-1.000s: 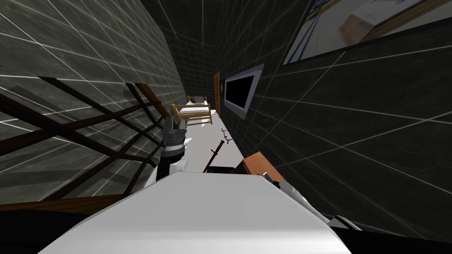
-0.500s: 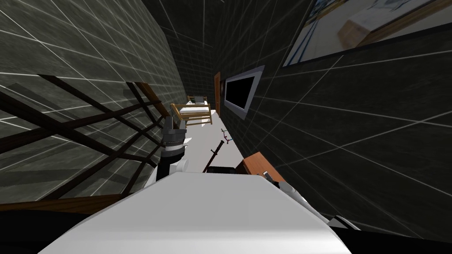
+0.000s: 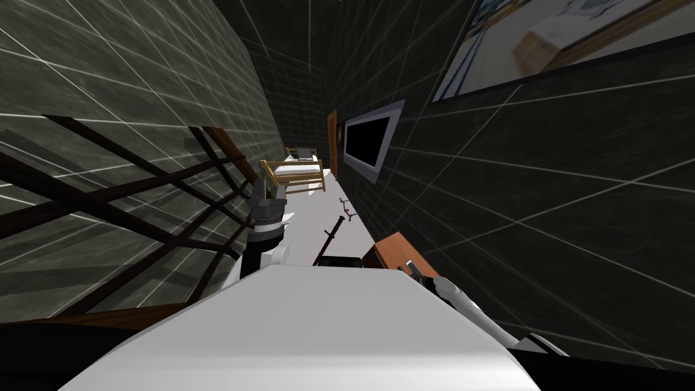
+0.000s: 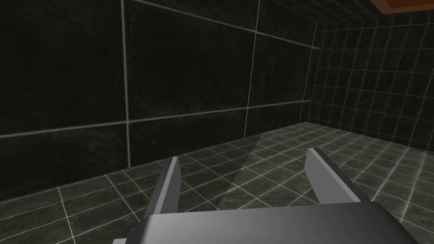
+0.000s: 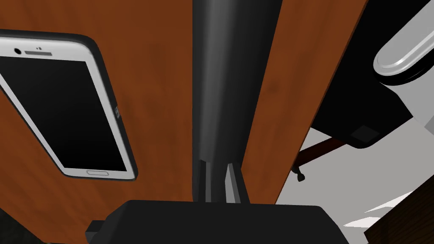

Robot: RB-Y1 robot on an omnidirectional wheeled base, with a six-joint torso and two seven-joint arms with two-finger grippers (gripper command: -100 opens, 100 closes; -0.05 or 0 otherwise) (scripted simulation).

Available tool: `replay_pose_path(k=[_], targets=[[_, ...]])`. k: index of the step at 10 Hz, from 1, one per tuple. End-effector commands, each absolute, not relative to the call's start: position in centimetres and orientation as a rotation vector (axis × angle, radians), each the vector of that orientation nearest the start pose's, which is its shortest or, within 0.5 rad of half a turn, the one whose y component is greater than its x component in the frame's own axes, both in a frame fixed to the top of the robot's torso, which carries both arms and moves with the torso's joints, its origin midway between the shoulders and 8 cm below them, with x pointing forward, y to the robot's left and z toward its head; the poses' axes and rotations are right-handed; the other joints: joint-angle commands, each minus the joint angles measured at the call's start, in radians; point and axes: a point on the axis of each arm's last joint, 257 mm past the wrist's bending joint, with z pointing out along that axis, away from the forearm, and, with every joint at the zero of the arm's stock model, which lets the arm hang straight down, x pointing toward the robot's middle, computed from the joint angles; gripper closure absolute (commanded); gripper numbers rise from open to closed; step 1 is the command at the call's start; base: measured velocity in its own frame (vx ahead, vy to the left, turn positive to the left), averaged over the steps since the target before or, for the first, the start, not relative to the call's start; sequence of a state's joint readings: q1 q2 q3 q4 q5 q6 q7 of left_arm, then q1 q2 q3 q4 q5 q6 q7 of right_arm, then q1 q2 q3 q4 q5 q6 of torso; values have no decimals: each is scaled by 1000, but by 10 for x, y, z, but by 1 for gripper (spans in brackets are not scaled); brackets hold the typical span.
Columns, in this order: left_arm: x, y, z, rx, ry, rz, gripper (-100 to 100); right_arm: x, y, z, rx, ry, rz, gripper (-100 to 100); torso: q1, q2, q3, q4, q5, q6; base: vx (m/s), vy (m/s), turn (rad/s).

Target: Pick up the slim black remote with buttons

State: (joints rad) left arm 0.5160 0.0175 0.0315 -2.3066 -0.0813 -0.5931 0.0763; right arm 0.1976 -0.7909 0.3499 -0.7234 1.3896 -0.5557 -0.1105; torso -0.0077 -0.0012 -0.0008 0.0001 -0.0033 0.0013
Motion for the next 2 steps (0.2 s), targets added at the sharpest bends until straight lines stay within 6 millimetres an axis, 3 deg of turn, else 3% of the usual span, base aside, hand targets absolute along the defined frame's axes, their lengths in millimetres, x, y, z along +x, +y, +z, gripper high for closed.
replay_pose_path(k=[1, 2], targets=[[322, 272, 47, -529, 590, -1313, 0, 135, -516, -577, -552, 2829, 24, 100, 0, 0, 0, 0, 0, 0, -15, 35, -16], [322, 272, 47, -529, 590, -1313, 0, 136, -517, -577, -551, 2830, 26, 0, -2, -1, 0, 0, -1, 0, -3, 7, 0]])
